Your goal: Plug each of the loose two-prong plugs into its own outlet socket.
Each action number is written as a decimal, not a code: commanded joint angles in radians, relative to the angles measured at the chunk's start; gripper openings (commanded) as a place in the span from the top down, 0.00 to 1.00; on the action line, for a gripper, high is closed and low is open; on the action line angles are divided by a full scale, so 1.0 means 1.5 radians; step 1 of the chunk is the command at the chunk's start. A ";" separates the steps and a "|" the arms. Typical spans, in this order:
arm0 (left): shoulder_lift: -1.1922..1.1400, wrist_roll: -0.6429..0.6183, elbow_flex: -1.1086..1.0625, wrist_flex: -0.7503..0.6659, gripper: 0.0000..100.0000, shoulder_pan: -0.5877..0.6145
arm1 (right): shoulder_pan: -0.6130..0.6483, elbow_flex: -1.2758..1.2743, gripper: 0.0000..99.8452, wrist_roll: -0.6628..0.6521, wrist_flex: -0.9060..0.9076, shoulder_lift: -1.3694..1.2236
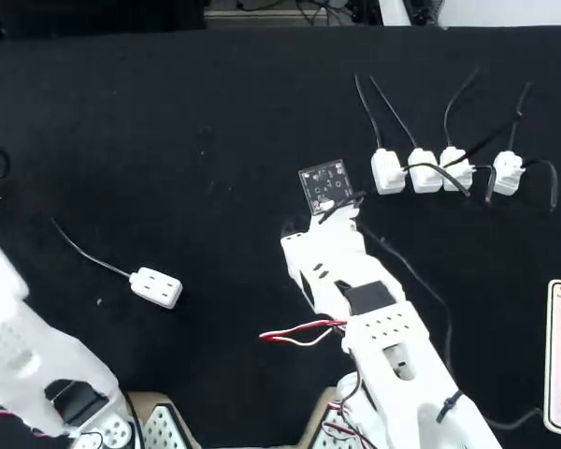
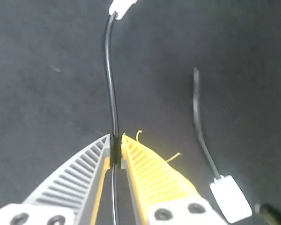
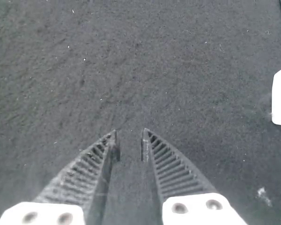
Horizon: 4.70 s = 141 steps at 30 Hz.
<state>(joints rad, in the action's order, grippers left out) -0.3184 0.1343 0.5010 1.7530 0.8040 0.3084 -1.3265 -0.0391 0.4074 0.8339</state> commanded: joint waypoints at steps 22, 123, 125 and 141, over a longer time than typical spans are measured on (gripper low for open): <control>0.667 0.118 -0.652 -0.069 0.97 -0.579 | 0.004 0.007 0.92 0.004 -0.015 0.019; 0.694 0.065 -1.233 -0.787 0.74 -0.094 | 0.186 0.428 0.91 0.087 0.146 -0.548; 0.694 0.065 -1.233 -0.787 0.74 -0.094 | 0.186 0.427 0.91 0.085 0.146 -0.549; 0.694 0.065 -1.234 -0.787 0.74 -0.094 | 0.233 0.418 0.83 0.073 0.183 -0.509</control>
<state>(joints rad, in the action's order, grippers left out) 0.7096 0.2371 -1.3495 0.5823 0.6552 0.6168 -0.7096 0.0928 0.7173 0.0729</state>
